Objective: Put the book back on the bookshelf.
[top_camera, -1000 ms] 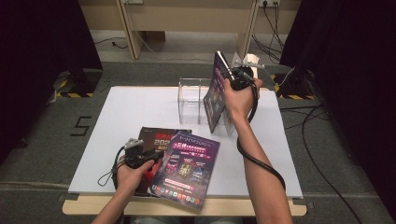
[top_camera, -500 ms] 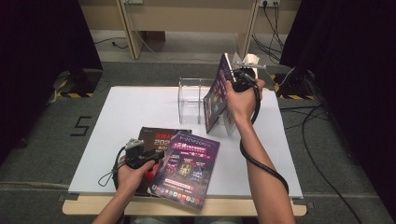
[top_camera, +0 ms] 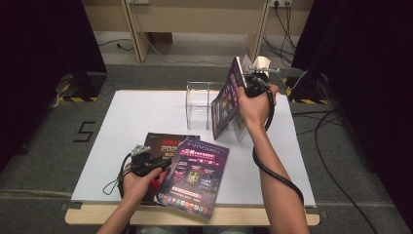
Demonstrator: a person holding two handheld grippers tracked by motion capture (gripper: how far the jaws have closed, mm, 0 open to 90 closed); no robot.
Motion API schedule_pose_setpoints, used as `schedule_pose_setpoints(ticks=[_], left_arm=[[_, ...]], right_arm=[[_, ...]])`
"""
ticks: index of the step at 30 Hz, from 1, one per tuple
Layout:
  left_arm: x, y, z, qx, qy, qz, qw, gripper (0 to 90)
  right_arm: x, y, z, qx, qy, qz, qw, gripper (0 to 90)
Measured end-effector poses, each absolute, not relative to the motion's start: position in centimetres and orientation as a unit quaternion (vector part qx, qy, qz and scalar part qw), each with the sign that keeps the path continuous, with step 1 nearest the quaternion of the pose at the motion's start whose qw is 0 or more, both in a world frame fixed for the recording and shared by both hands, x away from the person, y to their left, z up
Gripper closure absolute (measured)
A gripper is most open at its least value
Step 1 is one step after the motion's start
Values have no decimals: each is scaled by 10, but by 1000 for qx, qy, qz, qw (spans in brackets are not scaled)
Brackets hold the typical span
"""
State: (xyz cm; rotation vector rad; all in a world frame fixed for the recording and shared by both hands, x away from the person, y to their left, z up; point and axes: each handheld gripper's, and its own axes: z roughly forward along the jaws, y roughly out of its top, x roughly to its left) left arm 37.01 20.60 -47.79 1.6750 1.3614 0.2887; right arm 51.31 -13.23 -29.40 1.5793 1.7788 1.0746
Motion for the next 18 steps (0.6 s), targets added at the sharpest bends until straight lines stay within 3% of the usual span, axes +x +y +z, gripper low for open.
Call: schedule_pose_setpoints(ticks=[18], left_arm=[[370, 206, -477, 680, 555, 118, 464, 492]], right_arm=[[503, -137, -295, 580, 666, 400, 246, 668]])
